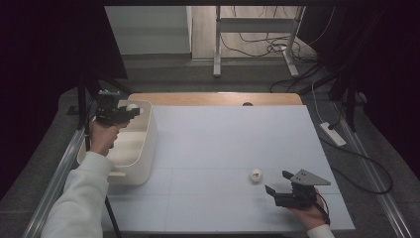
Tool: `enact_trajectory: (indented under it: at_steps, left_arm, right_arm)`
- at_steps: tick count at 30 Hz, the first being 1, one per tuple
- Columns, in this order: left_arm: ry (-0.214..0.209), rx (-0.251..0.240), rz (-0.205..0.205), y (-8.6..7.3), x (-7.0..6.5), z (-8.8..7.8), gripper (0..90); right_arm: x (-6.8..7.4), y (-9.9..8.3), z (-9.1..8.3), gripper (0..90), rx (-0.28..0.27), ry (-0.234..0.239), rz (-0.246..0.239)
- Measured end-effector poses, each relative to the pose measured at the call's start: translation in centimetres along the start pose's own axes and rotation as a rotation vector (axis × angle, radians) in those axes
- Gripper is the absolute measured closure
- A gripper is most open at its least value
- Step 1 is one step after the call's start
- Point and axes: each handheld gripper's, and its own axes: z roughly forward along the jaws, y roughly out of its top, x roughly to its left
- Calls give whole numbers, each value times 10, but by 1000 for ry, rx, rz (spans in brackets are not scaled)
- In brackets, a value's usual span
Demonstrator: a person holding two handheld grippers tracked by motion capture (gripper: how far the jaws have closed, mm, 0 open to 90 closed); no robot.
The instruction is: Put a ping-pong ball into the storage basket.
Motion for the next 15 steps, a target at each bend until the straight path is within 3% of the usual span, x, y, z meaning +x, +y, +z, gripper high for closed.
enact_trajectory:
  at_steps: [12,15]
  left_arm:
    - [-5,-21,4,2,-2,-4,504]
    - [7,-41,-1,3,-4,-6,460]
  right_arm:
    - [0,0,0,144,-1,0,1]
    - [0,0,0,144,0,1,1]
